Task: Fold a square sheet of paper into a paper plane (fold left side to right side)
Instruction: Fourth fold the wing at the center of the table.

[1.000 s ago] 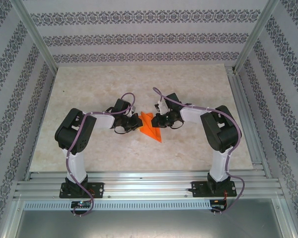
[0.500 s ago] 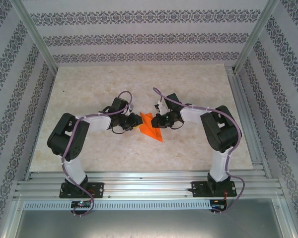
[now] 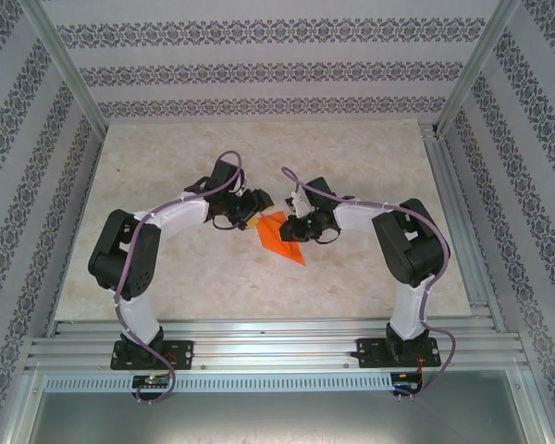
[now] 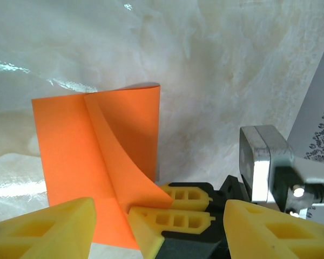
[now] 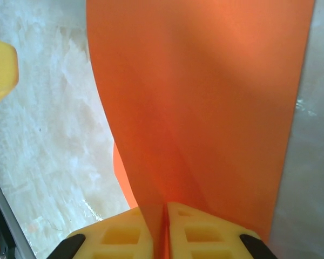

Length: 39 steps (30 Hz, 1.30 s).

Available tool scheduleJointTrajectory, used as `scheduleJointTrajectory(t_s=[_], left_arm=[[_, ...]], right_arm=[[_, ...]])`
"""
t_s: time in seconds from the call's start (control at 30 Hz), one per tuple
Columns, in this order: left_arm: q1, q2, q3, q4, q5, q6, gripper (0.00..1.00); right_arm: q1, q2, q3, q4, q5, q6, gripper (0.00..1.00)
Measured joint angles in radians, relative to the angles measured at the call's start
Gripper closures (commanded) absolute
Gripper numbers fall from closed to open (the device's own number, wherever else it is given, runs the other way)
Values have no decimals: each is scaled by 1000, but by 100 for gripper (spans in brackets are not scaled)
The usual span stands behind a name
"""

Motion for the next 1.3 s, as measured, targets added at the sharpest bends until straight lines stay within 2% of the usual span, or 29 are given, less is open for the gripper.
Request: scheduleJointTrajectory(t_s=[0.37, 0.77, 0.9, 1.07, 1.3], left_arm=[[-8, 121, 39, -107, 0, -63, 40], [-13, 129, 92, -164, 0, -70, 40], [-13, 129, 98, -180, 0, -66, 46], [-13, 129, 99, -213, -1, -53, 62], [-13, 134, 136, -260, -1, -31, 72]], right_arm=[[21, 0, 0, 14, 0, 0, 88], [73, 0, -1, 93, -16, 42, 89], [78, 0, -1, 96, -11, 49, 89], [78, 0, -1, 84, 3, 48, 88], [80, 0, -1, 73, 12, 30, 86]])
